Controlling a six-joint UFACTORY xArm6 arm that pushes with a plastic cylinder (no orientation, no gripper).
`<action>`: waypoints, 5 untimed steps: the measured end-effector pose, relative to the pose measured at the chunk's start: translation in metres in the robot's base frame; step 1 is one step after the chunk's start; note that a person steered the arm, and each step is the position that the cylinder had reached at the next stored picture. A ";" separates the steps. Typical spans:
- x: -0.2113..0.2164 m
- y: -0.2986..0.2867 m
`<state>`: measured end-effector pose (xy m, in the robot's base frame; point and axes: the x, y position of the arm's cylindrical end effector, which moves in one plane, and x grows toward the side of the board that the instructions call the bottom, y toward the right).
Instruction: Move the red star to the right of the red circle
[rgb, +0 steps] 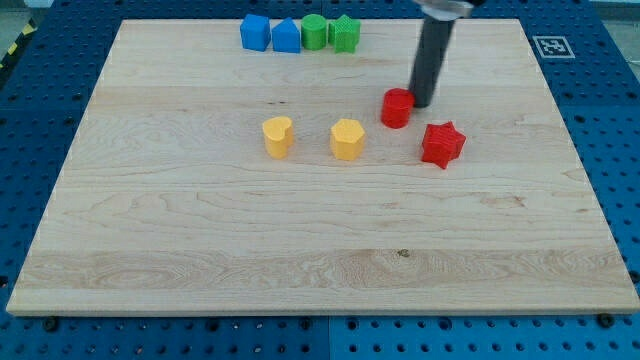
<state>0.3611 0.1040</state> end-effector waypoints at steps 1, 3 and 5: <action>0.000 -0.042; 0.003 0.014; 0.092 0.103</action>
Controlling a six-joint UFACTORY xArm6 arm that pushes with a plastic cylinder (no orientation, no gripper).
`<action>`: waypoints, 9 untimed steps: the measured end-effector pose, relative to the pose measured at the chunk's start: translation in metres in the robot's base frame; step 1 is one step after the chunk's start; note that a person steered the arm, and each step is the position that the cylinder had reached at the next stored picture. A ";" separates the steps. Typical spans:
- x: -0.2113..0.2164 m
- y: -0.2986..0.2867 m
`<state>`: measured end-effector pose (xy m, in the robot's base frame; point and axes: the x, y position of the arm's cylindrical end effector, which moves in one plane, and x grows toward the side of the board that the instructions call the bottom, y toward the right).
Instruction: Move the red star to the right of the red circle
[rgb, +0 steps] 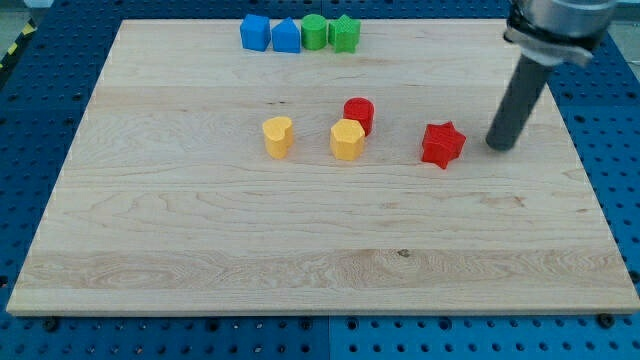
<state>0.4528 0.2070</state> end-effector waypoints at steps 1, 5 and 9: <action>0.020 -0.020; -0.008 -0.080; -0.010 -0.092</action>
<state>0.4423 0.1145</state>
